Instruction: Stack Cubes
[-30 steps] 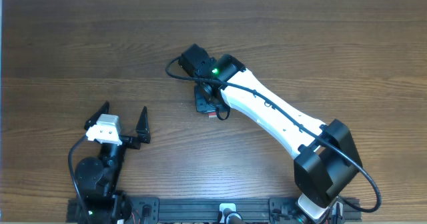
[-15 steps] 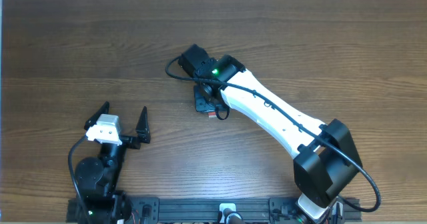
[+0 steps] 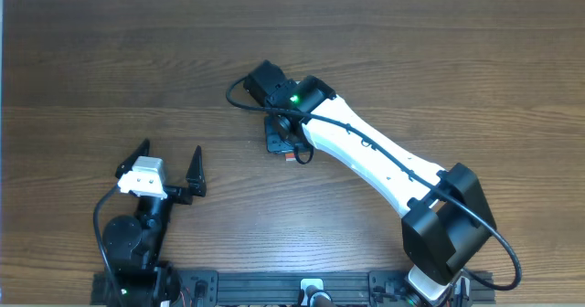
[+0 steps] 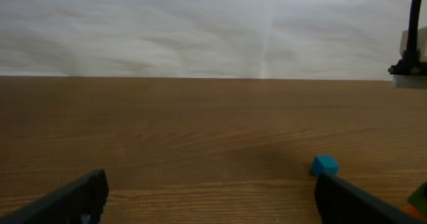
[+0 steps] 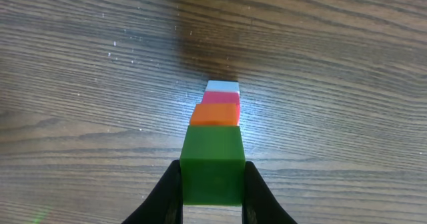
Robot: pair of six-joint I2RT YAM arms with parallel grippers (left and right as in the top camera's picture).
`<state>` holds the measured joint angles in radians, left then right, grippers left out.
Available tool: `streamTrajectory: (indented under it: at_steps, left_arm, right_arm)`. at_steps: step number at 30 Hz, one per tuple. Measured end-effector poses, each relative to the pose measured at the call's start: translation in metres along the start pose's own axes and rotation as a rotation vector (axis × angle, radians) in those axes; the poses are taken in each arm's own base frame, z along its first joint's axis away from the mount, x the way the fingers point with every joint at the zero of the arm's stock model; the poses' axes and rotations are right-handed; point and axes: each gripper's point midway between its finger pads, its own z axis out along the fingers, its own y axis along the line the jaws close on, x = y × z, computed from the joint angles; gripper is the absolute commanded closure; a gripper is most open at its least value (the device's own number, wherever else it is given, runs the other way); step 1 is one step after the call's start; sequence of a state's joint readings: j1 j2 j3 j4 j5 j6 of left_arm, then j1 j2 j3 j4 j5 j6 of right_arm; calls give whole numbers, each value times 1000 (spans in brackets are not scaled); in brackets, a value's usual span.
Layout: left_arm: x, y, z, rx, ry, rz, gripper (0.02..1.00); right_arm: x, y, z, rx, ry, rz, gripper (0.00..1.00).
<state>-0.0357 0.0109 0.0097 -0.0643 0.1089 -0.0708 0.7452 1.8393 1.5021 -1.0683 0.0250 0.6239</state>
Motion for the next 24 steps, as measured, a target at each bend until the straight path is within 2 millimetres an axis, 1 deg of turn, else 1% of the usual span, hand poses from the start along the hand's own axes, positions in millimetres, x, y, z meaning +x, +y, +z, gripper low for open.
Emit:
streamTrajectory:
  at_steps: [24]
  left_arm:
    - [0,0,0,0,0,0,20]
  right_arm:
    - [2,1,2,0,1,-5,991]
